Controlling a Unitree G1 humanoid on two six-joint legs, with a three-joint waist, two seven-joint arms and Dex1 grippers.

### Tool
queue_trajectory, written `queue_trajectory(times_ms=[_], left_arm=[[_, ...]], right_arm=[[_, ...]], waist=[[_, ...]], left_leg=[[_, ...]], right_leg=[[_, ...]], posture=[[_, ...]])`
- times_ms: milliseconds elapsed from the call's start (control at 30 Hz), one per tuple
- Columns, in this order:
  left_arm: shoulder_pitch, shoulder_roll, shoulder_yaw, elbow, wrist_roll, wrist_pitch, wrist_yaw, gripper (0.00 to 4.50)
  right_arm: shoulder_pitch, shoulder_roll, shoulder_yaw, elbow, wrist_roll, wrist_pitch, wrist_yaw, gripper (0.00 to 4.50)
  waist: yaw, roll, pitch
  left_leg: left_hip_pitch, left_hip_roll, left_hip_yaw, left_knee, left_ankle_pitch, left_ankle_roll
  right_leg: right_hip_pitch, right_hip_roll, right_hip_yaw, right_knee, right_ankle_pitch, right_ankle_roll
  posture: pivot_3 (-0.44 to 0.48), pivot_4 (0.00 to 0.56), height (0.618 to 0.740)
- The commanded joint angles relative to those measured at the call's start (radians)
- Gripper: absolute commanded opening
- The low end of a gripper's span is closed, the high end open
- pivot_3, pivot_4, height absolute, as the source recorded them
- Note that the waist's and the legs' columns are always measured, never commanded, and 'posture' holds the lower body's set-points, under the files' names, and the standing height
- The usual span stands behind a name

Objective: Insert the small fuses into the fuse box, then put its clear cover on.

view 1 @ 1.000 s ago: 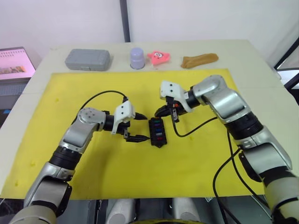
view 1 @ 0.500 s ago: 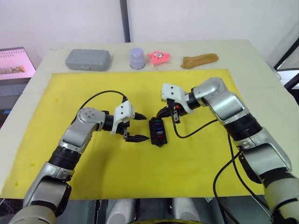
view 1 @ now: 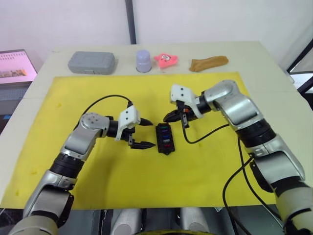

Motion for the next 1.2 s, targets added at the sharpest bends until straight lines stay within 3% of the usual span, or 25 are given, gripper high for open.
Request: queue_trajectory(times_ms=[33, 233, 267, 367, 567, 833, 1067, 1200], left_arm=[[0.012, 0.043, 0.073, -0.082, -0.053, 0.027, -0.006, 4.50], [0.084, 0.166, 0.170, -0.181, -0.103, 0.116, 0.000, 4.50], [0.113, 0.206, 0.197, -0.201, -0.113, 0.135, -0.007, 4.50], [0.217, 0.333, 0.300, -0.252, -0.156, 0.188, -0.032, 4.50], [0.377, 0.442, 0.459, -0.272, -0.190, 0.192, -0.029, 4.50], [0.458, 0.462, 0.551, -0.255, -0.199, 0.195, 0.009, 4.50], [0.330, 0.391, 0.409, -0.317, -0.207, 0.223, 0.056, 4.50], [0.257, 0.319, 0.313, -0.349, -0.196, 0.233, 0.094, 4.50]], right_arm=[[-0.006, -0.045, -0.078, -0.096, 0.029, -0.005, -0.017, 0.03], [0.113, -0.189, -0.149, -0.216, 0.031, -0.052, -0.024, 0.03], [0.144, -0.230, -0.166, -0.237, 0.032, -0.054, -0.018, 0.27], [0.240, -0.353, -0.232, -0.281, 0.052, -0.053, 0.002, 1.38], [0.350, -0.478, -0.309, -0.249, 0.056, -0.088, -0.017, 4.48], [0.435, -0.529, -0.369, -0.201, 0.063, -0.094, -0.052, 4.48], [0.269, -0.390, -0.287, -0.149, 0.057, 0.058, -0.148, 4.48], [0.137, -0.274, -0.191, -0.032, -0.002, 0.166, -0.226, 4.48]], waist=[[0.000, 0.000, 0.000], [0.006, 0.000, 0.000], [0.006, 0.000, 0.000], [0.004, 0.001, 0.000], [0.005, 0.001, 0.001], [0.007, 0.001, 0.001], [0.006, 0.001, 0.001], [0.005, 0.001, 0.001]], left_leg=[[0.000, 0.000, 0.000, 0.000, 0.000, 0.000], [0.000, 0.000, 0.000, 0.000, 0.000, 0.000], [0.000, 0.000, 0.000, 0.000, 0.000, 0.000], [0.000, 0.000, 0.000, -0.001, 0.000, 0.000], [0.001, 0.001, 0.002, -0.002, 0.000, 0.000], [0.001, 0.001, 0.002, -0.002, 0.000, 0.001], [0.001, 0.002, 0.002, -0.002, 0.000, 0.000], [0.001, 0.001, 0.002, -0.002, 0.000, 0.000]], right_leg=[[0.000, 0.000, 0.000, 0.000, 0.000, 0.000], [0.000, 0.000, 0.000, 0.000, 0.000, 0.000], [0.000, 0.000, 0.000, 0.000, 0.000, 0.000], [0.000, 0.000, 0.000, 0.000, 0.000, 0.000], [0.001, 0.000, 0.000, -0.001, 0.000, 0.000], [0.002, 0.000, 0.000, -0.002, 0.000, 0.000], [0.001, 0.000, 0.000, -0.002, 0.000, 0.000], [0.001, 0.000, 0.001, -0.002, 0.000, 0.000]], posture=[[0.000, 0.150, 0.740], [0.000, 0.150, 0.740], [0.000, 0.150, 0.740], [0.000, 0.150, 0.740], [0.000, 0.150, 0.740], [0.000, 0.150, 0.740], [0.000, 0.150, 0.740], [0.000, 0.150, 0.740]])
